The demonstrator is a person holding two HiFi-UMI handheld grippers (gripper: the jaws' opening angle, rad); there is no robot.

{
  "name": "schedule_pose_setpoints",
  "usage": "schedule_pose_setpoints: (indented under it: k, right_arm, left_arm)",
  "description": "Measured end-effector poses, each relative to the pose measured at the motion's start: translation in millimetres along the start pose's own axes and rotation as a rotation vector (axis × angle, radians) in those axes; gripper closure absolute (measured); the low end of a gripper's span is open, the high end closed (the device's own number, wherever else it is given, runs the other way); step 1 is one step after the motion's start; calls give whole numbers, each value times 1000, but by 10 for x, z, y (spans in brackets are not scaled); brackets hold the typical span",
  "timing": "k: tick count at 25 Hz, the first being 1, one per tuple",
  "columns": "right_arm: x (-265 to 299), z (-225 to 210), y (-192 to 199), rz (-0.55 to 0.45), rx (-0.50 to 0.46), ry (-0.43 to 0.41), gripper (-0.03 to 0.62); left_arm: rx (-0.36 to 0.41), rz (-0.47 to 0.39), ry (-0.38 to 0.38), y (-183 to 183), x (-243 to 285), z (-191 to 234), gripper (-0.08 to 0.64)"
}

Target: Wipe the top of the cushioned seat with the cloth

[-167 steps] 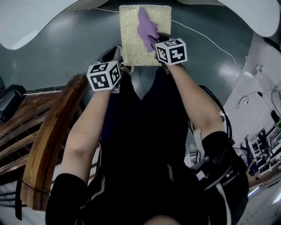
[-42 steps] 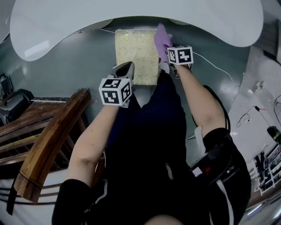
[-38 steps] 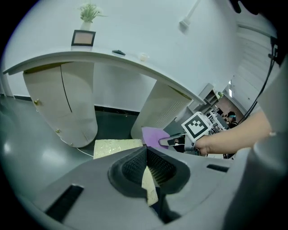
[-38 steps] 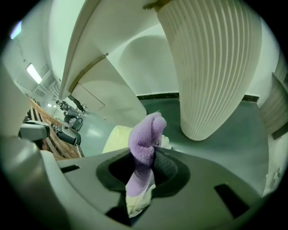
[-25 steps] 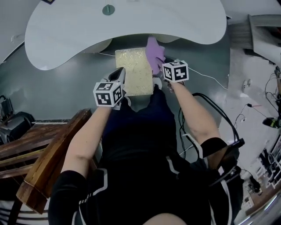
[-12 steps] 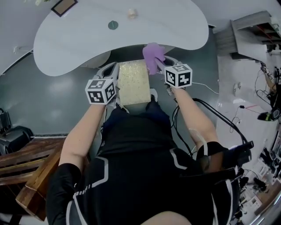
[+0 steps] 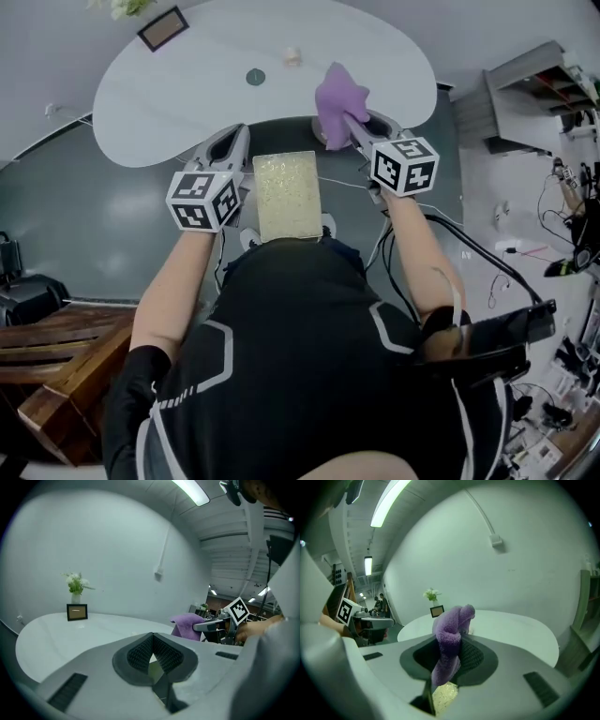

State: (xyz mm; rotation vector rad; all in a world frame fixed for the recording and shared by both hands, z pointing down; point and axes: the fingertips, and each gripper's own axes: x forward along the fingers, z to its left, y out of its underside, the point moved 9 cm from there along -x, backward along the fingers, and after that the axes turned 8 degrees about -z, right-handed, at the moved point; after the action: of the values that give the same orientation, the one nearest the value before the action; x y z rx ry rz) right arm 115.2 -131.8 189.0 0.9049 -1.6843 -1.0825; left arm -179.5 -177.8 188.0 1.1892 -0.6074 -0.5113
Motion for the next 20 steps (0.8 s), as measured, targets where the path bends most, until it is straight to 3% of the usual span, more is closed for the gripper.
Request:
schedule_pose_setpoints:
  k: [10, 15, 20]
  right_arm:
    - [-328, 304, -832, -175, -94, -34, 494]
    - [-410, 366, -983, -218, -151, -23, 495]
    - [-412, 388, -1002, -238, -168, -23, 497]
  left_arm:
    - [18, -173, -107, -672, -488, 46, 557]
    - [17, -219, -133, -862, -676, -9, 557]
    - [49, -213, -135, -904, -743, -85, 557]
